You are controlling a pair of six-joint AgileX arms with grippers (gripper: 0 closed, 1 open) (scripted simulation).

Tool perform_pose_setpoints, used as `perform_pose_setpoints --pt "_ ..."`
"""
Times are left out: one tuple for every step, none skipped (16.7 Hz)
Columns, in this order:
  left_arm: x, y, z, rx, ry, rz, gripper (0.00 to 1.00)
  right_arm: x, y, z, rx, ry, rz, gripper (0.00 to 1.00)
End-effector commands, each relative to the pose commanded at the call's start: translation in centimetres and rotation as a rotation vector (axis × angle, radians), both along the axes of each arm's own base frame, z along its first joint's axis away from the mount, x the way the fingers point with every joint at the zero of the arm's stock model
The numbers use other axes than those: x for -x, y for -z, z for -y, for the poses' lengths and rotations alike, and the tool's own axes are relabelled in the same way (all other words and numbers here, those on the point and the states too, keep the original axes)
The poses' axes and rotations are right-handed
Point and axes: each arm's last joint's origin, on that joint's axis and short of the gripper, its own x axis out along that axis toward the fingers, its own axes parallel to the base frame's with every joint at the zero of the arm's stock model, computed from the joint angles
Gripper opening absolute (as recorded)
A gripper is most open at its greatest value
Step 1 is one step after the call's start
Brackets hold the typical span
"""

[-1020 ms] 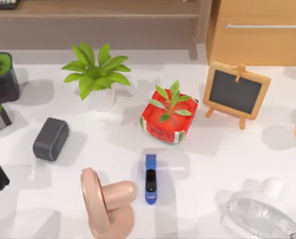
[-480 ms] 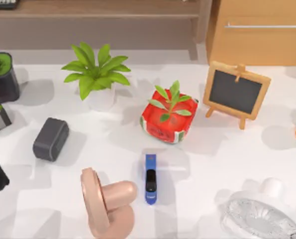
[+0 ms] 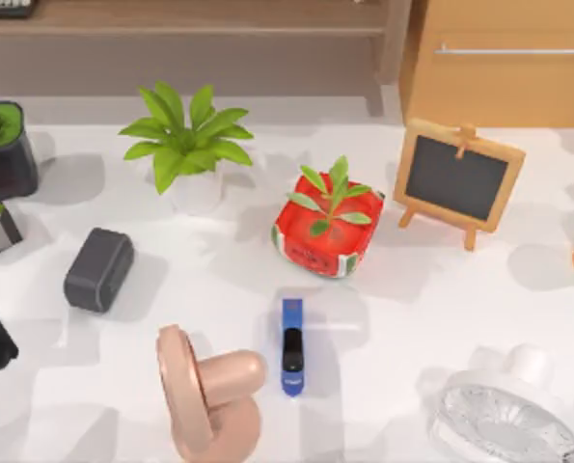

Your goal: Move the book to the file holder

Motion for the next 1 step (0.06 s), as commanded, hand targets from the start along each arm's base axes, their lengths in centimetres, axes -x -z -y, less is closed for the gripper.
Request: perform_pose_setpoints --pt "0.0 0.0 0.0 0.0 0.0 0.0 1.0 0.0 0.0 0.0 0.0 0.0 0.0 1.0"
